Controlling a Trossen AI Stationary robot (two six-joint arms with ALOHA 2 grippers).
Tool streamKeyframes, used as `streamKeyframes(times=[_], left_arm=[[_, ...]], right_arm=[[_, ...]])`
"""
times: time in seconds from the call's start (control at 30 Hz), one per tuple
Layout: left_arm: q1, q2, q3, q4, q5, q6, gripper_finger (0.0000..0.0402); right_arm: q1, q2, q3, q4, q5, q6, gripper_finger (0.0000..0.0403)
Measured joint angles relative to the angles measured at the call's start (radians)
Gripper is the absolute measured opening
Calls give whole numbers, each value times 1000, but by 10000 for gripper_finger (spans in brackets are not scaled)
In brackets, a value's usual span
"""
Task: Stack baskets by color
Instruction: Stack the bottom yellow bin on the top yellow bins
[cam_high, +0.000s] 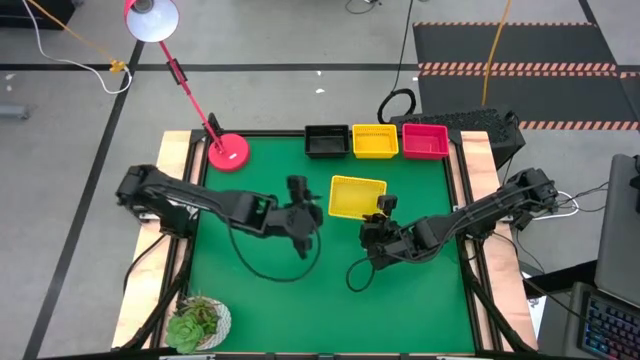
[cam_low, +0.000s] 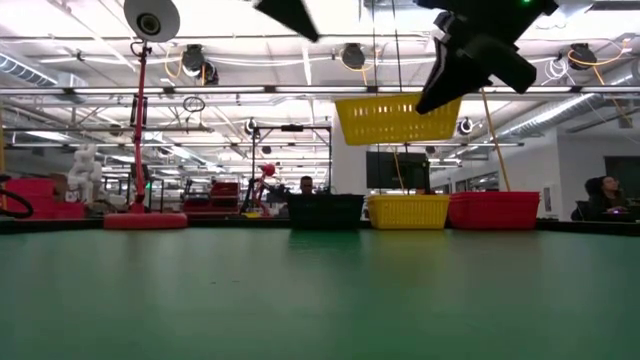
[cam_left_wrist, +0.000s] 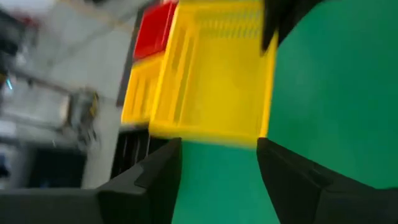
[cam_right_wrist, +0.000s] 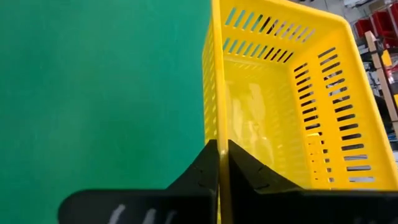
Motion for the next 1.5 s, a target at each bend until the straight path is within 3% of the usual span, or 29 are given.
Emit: streamKeyframes(times=[0.17, 0.3, 0.67, 0.8, 1.17, 1.33, 1.5], left_arm=[[13, -77, 0, -217, 0, -185, 180], [19, -100, -24, -273, -11, -247, 153], [124, -235, -251, 17, -1, -131, 120], [144, -278, -259, 18, 3, -119, 120], [137, -302, -260, 53, 84, -118, 120], [137, -325, -326, 163, 80, -72, 120], [165, -388, -439, 374, 106, 8, 120]], right_arm=[[0, -16, 0, -10, -30, -18, 1], [0, -50, 0, -22, -88, -23, 1], [-44, -215, 0, -52, -106, -269, 3], [-134, -296, 1, -20, -132, -423, 4], [-484, -468, 1, 153, -452, -750, 3], [-611, -491, 1, 199, -597, -808, 3], [-716, -487, 1, 196, -697, -822, 3]])
